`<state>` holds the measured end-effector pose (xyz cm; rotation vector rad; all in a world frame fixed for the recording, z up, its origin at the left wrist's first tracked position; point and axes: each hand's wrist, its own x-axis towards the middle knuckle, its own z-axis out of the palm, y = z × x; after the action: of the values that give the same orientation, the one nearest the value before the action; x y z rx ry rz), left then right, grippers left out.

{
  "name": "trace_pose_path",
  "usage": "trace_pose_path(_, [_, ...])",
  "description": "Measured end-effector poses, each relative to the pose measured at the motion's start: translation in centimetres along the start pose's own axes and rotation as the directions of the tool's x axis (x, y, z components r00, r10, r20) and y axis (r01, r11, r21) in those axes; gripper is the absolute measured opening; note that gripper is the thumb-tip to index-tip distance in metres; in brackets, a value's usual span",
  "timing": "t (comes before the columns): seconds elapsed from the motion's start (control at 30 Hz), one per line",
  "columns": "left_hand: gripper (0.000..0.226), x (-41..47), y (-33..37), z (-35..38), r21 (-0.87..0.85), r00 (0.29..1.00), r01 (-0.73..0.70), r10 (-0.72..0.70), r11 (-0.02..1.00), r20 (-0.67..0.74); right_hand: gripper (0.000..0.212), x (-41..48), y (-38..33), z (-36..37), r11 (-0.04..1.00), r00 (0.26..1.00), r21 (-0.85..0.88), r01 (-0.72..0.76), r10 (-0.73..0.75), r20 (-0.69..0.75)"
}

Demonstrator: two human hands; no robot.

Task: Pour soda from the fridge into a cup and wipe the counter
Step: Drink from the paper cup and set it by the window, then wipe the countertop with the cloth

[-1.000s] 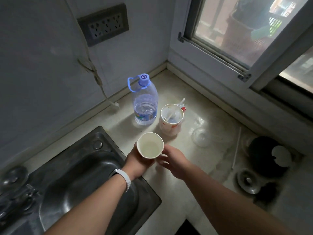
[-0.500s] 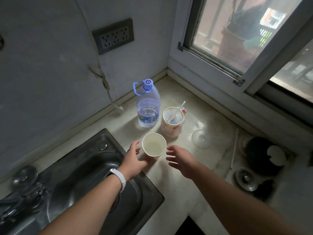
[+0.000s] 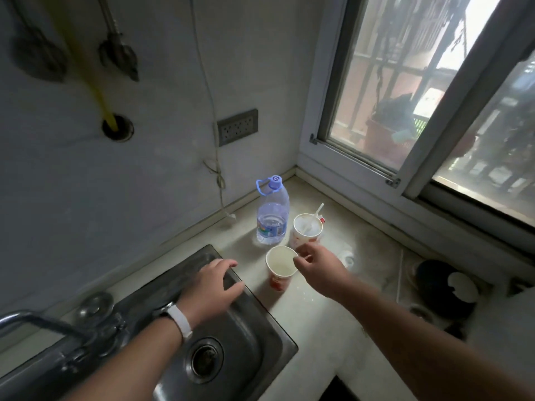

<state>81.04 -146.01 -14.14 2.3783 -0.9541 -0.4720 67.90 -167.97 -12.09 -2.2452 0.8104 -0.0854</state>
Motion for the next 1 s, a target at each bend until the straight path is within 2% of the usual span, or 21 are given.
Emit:
trace_pose_path(0.13, [0.070,-3.4,-0.1,-2.1,0.047,0.999,-0.030,0.031,0.998,-0.019,0.038,-2.3,-2.8,1.1,0.949,0.979,-0.241,0.203,-0.194,0.059])
trace_pose_path(0.27, [0.061,-7.5,-1.1,-3.6,0.019,0.998,0.040,-0.039,0.999,-0.055,0.043,-3.9,-5.6,2.6,0.864,0.920,-0.322,0.387,-0.339,0.196])
trace_pose_path(0.4, [0.052,-12.5,-2.2,-4.6,0.051,0.976,0.162,-0.152,0.986,-0.153,0.043,-3.9,-8.1,4.9,0.729,0.812,-0.364,0.579,-0.478,0.333])
trace_pose_path(0.57, [0.056,-18.5,-3.8,-5.3,0.121,0.910,0.336,-0.289,0.934,-0.297,0.046,-4.5,-11.5,8.4,0.596,0.662,-0.301,0.744,-0.598,0.453])
trace_pose_path(0.77, [0.051,-25.5,-4.6,-5.3,0.125,0.787,0.540,-0.446,0.833,-0.425,0.044,-6.8,-14.2,12.8,0.523,0.563,-0.239,0.818,-0.641,0.522])
trace_pose_path(1.0, [0.049,-33.3,-5.0,-4.8,0.123,0.634,0.699,-0.532,0.704,-0.561,0.044,-11.6,-17.8,15.8,0.379,0.365,-0.108,0.919,-0.716,0.595])
